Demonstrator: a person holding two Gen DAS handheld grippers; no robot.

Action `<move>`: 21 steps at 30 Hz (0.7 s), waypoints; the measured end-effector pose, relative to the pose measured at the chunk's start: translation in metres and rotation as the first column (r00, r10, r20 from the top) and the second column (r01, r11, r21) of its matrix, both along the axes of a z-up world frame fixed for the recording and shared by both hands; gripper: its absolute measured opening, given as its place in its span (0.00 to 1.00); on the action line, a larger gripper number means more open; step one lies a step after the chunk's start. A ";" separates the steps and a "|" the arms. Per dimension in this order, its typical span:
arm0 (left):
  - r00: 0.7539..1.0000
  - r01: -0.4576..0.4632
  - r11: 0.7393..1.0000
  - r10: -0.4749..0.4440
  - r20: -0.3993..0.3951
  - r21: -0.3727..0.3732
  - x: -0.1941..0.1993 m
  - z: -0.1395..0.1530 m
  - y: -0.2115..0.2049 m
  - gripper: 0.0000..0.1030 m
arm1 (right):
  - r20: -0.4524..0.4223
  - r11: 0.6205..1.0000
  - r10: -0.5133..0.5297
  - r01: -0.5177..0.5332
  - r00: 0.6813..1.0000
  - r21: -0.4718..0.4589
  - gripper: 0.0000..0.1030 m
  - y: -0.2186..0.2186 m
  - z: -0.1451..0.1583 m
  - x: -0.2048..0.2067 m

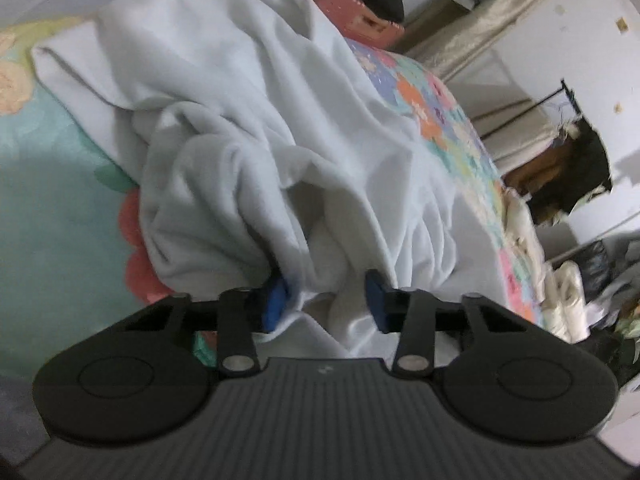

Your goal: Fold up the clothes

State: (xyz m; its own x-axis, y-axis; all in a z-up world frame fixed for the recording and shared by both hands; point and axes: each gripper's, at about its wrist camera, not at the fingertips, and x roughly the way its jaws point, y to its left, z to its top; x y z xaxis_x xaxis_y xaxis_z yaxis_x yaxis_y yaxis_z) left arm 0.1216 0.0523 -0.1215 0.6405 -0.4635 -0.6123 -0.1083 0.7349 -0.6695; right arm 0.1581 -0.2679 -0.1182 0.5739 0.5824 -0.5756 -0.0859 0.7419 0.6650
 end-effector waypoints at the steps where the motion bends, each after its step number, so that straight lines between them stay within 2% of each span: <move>1: 1.000 0.010 1.000 -0.010 0.003 0.002 0.000 0.000 -0.003 0.29 | 0.001 1.000 0.020 -0.020 1.000 0.003 0.40 0.004 -0.001 0.000; 2: 1.000 0.019 1.000 -0.019 0.006 0.004 0.001 -0.001 -0.007 0.26 | 0.002 0.999 0.038 -0.038 0.999 0.007 0.39 0.007 -0.001 -0.001; 6: 0.996 0.085 0.995 -0.084 0.027 -0.056 0.002 -0.002 -0.017 0.25 | -0.009 0.995 0.085 -0.084 0.996 0.051 0.36 0.011 -0.002 -0.003; 9: 0.996 0.088 0.994 -0.088 0.009 -0.065 0.004 -0.009 -0.025 0.25 | -0.032 0.991 0.097 -0.094 0.995 0.096 0.34 0.010 -0.006 -0.003; 13: 0.996 0.093 0.989 -0.092 0.011 -0.117 0.004 -0.011 -0.022 0.25 | -0.050 0.983 0.106 -0.097 0.993 0.153 0.32 0.005 -0.009 -0.005; 21: 0.989 0.146 0.985 -0.143 0.033 -0.094 0.002 -0.003 -0.025 0.25 | -0.043 0.981 0.139 -0.132 0.989 0.146 0.30 0.004 -0.005 -0.006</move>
State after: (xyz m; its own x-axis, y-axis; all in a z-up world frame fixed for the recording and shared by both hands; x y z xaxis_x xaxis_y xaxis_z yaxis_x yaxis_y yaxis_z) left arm 0.1234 0.0272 -0.1246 0.5776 -0.6080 -0.5448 0.0124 0.6738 -0.7388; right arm 0.1519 -0.2641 -0.1228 0.4551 0.7308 -0.5088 -0.1410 0.6233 0.7692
